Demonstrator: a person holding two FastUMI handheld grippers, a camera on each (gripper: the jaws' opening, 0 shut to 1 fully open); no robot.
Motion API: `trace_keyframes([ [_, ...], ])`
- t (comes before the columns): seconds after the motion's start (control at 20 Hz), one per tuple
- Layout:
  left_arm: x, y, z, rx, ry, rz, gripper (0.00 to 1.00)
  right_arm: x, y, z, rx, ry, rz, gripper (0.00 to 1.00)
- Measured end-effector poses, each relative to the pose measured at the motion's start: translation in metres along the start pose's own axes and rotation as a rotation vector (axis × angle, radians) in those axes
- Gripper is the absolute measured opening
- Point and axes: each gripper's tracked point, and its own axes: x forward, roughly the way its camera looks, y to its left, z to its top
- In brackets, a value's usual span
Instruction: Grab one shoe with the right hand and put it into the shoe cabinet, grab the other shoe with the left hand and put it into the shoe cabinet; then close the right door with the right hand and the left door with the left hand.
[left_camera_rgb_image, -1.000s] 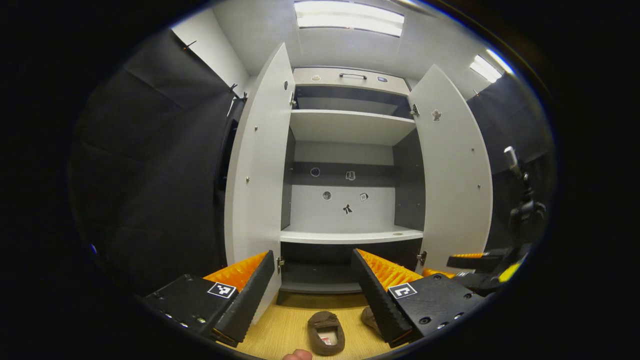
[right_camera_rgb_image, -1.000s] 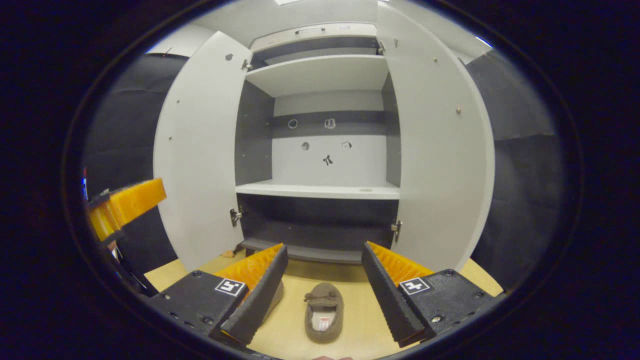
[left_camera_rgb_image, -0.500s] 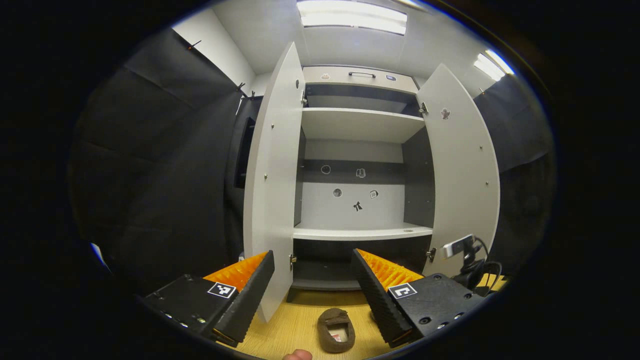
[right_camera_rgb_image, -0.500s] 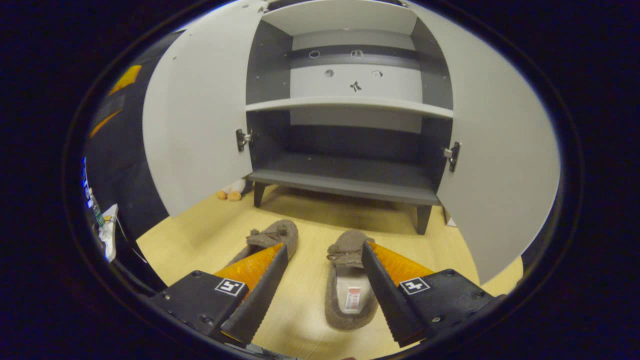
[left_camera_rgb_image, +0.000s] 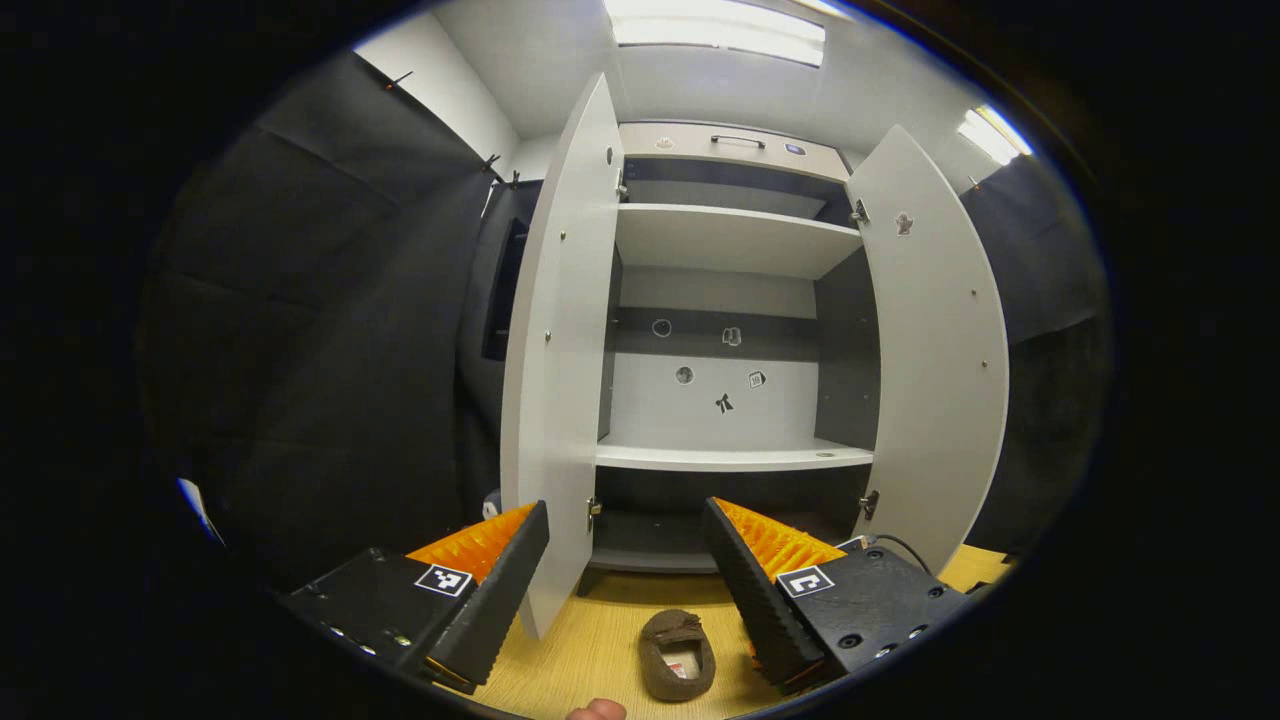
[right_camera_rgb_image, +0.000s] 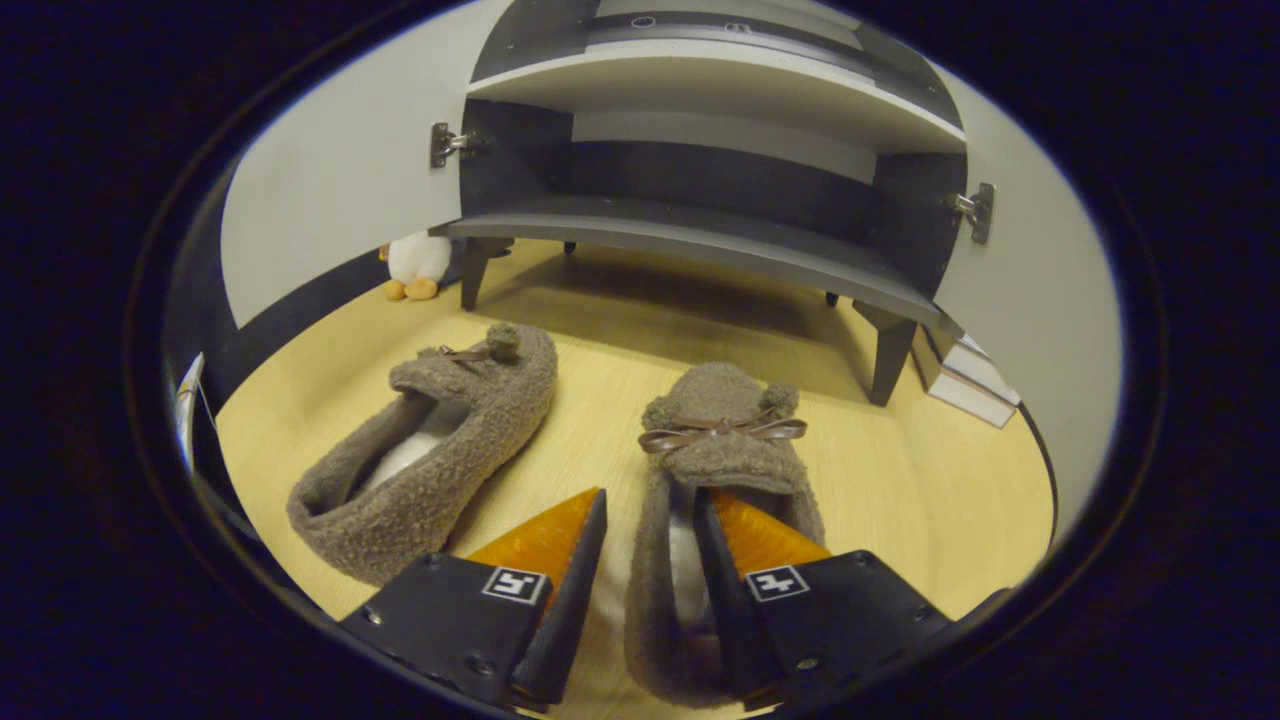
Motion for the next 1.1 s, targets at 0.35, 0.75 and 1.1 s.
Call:
trace_keyframes([
  [0.35, 0.003, -0.003, -0.01, -0.014, 0.018, -0.002, 0.95, 0.015, -0.006, 0.005, -0.007, -0.043, -0.009, 0.15],
  [0.75, 0.006, -0.01, -0.016, -0.008, 0.021, -0.025, 0.95, -0.049, -0.024, 0.067, 0.085, -0.247, 0.004, 0.08],
  [1.1, 0.012, -0.024, -0.025, -0.015, 0.025, -0.059, 0.95, -0.158, -0.032, 0.224, -0.019, -0.465, 0.013, 0.08],
])
